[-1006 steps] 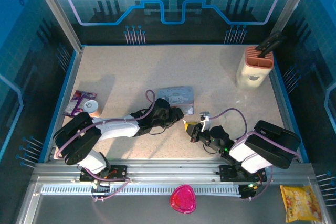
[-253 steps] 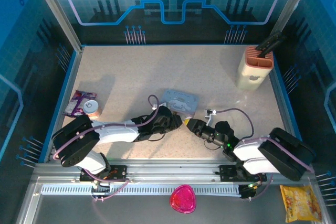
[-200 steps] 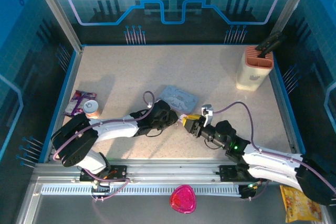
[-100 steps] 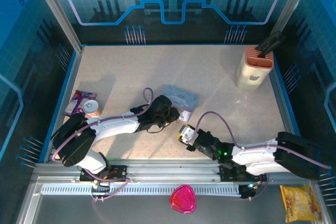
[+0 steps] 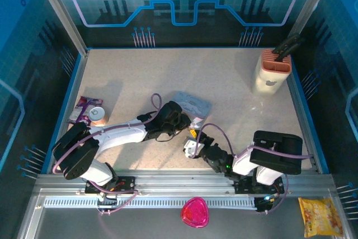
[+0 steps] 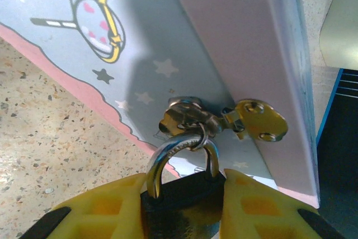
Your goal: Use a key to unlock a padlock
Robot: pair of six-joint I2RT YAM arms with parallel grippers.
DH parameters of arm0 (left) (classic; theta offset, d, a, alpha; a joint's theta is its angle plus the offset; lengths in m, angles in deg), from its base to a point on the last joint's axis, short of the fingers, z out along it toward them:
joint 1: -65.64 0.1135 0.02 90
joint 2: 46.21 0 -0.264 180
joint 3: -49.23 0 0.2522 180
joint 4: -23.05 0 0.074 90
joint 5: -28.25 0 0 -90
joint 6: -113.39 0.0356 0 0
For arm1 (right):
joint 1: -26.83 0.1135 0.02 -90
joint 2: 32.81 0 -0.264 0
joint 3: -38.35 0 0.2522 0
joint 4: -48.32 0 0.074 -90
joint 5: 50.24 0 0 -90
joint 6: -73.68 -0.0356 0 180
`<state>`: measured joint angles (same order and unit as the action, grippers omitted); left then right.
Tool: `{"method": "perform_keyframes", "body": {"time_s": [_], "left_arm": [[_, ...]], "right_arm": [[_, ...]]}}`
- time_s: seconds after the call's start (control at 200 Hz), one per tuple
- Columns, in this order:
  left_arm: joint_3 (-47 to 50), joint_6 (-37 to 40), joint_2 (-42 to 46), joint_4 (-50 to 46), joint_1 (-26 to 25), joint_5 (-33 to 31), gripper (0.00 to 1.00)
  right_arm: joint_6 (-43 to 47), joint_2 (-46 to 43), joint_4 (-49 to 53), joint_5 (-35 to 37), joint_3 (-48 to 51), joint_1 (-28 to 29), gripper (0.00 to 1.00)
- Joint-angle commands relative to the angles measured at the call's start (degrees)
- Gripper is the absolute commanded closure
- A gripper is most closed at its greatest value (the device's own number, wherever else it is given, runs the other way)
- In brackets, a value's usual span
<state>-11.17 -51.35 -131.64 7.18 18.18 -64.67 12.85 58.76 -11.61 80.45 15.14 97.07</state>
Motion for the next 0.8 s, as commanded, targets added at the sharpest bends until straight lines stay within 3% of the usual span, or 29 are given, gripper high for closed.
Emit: {"method": "perform_keyframes", "body": {"time_s": [0.0, 0.51, 0.795], "left_arm": [[-0.5, -0.7, 1.9, 0.8, 0.2, 1.0, 0.98], [-0.9, -1.1, 2.2, 0.6, -0.4, 0.9, 0.98], [-0.9, -1.2, 2.5, 0.7, -0.5, 0.8, 0.98]], "right_arm": [[1.6, 0.6, -7.8, 3.0, -1.2, 0.9, 0.62], [-0.7, 5.1, -7.9, 4.8, -2.3, -0.9, 0.67], [-1.7, 5.7, -7.9, 5.3, -2.2, -1.9, 0.77]]}}
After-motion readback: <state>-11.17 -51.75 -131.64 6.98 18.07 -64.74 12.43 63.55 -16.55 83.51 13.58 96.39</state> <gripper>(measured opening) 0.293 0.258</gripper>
